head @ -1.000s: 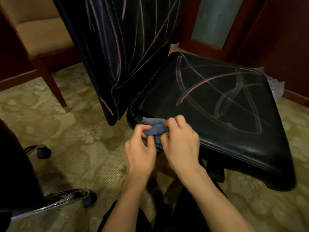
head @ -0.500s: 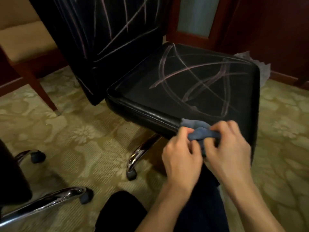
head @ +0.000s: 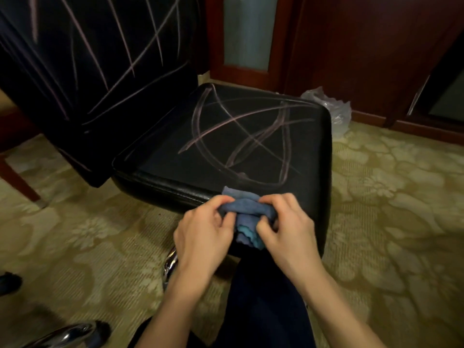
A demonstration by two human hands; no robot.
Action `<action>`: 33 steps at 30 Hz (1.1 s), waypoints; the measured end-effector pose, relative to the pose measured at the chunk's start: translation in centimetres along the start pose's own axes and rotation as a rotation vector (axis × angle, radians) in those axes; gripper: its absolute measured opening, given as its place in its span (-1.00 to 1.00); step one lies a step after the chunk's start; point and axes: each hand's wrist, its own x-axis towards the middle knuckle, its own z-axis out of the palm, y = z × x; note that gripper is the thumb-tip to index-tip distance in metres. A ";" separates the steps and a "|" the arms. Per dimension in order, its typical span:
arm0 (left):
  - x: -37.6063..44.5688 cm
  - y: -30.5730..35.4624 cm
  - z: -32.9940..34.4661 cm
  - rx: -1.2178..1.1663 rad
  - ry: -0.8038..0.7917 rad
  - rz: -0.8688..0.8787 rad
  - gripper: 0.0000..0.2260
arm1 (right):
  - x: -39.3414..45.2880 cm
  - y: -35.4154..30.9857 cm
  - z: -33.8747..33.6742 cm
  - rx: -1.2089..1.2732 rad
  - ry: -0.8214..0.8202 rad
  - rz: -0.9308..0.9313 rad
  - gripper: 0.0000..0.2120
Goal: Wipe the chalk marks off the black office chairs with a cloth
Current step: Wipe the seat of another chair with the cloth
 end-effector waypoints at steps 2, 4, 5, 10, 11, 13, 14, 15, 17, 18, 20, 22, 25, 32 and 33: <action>0.5 -0.4 -0.8 0.046 -0.005 0.111 -0.81 | 0.0 -0.4 -0.5 0.037 -0.046 -0.019 -0.72; 0.5 0.1 -1.5 0.072 0.044 0.250 -0.82 | 0.0 -0.5 -2.0 0.046 -0.032 -0.057 -0.72; 0.5 0.5 -1.6 0.066 0.066 0.322 -0.82 | -0.1 -0.3 -3.1 0.041 -0.007 -0.074 -0.72; -0.1 3.8 0.7 0.171 -0.028 0.545 -0.85 | -1.1 2.1 -6.4 -0.132 0.059 -0.093 -0.72; -0.2 4.1 1.3 0.200 -0.049 0.544 -0.86 | -1.5 2.5 -6.0 -0.168 0.060 -0.067 -0.73; -0.4 4.0 1.9 0.219 -0.081 0.542 -0.85 | -2.4 3.0 -4.9 -0.184 0.051 -0.013 -0.75; -0.4 4.0 1.8 0.229 -0.080 0.558 -0.85 | -2.8 3.1 -4.6 -0.161 0.055 -0.002 -0.77; -0.3 4.0 1.6 0.251 -0.071 0.591 -0.85 | -3.0 3.3 -4.4 -0.129 0.063 0.005 -0.78; -0.1 4.4 1.1 0.301 -0.060 0.684 -0.86 | -3.3 3.3 -4.2 -0.102 0.072 0.017 -0.79; 0.1 4.6 1.1 0.324 -0.072 0.719 -0.84 | -3.2 3.4 -4.2 -0.112 0.075 0.021 -0.80; 0.9 5.5 1.3 0.363 -0.135 0.751 -0.82 | -2.8 3.8 -3.9 -0.112 0.092 0.037 -0.82; 2.3 6.8 1.6 0.392 -0.220 0.709 -0.85 | -1.8 4.2 -3.6 -0.057 0.125 0.044 -0.86; 5.2 8.2 2.6 0.439 -0.255 0.592 -0.82 | 0.8 4.9 -3.2 -0.073 0.163 0.078 -0.90; 8.4 9.5 4.5 0.496 -0.228 0.543 -0.81 | 5.9 6.0 -3.3 -0.189 0.086 0.144 -0.85; 8.4 9.4 4.4 0.499 -0.241 0.558 -0.80 | 5.3 6.0 -3.2 -0.179 0.092 0.137 -0.85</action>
